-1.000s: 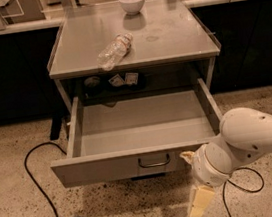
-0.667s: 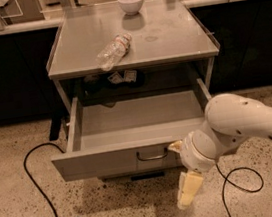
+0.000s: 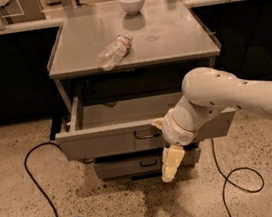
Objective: Close top drawer
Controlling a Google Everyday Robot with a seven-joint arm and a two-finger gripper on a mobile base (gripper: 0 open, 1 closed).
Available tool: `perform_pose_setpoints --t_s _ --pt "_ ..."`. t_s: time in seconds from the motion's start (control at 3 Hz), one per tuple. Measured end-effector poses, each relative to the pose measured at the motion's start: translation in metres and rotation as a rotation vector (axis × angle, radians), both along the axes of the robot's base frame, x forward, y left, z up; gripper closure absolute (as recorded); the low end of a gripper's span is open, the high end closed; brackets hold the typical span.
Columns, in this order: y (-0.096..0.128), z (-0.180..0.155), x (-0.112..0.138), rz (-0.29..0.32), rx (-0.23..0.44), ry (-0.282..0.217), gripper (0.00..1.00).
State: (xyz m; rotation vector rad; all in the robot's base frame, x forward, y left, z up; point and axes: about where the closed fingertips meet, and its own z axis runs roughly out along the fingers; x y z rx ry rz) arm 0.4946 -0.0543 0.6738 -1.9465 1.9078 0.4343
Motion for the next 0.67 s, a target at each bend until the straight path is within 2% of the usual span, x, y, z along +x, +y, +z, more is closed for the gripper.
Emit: perform_pose_setpoints --t_s 0.33,0.67 --pt "0.0 0.0 0.0 0.0 0.0 0.0 0.0" --pt "-0.017 -0.006 -0.003 -0.056 0.008 0.004 0.0"
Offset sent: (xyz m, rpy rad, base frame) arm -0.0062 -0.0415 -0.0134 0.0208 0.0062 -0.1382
